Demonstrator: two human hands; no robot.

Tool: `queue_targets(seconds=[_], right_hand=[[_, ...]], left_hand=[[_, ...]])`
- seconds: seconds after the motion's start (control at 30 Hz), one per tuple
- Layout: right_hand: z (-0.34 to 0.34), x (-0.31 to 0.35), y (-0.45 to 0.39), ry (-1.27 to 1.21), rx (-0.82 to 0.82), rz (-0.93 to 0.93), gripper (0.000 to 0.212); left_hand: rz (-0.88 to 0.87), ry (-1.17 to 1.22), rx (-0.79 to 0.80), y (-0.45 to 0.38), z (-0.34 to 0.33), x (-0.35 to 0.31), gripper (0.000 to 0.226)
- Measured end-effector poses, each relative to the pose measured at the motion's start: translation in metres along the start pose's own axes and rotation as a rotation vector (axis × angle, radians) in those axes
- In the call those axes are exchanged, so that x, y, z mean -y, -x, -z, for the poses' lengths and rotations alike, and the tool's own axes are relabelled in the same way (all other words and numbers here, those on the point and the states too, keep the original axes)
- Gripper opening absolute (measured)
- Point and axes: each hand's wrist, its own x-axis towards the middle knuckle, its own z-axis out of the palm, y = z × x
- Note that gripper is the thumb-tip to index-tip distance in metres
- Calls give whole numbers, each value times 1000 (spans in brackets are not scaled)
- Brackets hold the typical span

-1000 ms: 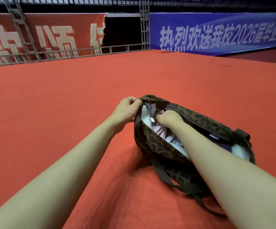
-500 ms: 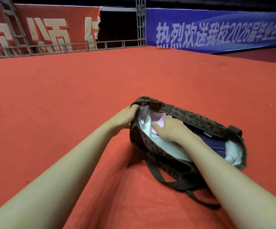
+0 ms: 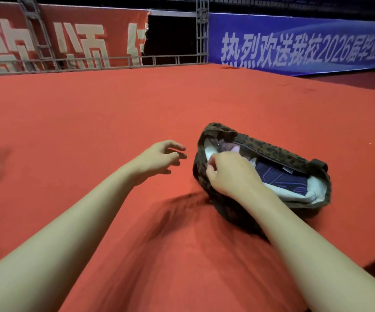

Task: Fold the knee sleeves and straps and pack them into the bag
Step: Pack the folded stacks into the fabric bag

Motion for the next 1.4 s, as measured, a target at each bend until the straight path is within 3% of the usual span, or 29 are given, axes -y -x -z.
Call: queue_targets(seconds=[0.23,0.4,0.57,0.67,0.77,0.83,0.93,1.03,1.13,1.2,1.4], right_hand=[[-26,86,44,-135,-24,165,19],[-66,173,69,-214,115,255,22],[-107,248,81,-426,309,265,21],[-131,293,85,-601,455,165,19],[-142,336,94,-1104,735,-150,25],[-147,361,97,-1288,835,-271,40],[-157,394,100,-1361,910,-328,63],[-160,418,102,-1324,984,-351,70],[-163,432,100,-1296,1044,-384,56],[-164,438,97,-1303,1077,-399,62],[-166,455,88,-1300,1097,-446,63]], left_hand=[[19,-116,-94,114,69,47,33],[64,-268,-215,186,130,83,38],[158,-411,-459,257,193,122,32],[265,-419,-596,294,228,156,27],[324,-431,-745,322,259,189,26],[376,-439,-826,335,276,206,30],[481,-328,-878,344,295,225,36],[604,-179,-739,348,310,240,38],[705,59,-438,350,320,257,70],[723,71,-318,349,323,260,74],[777,86,-216,337,323,259,64]])
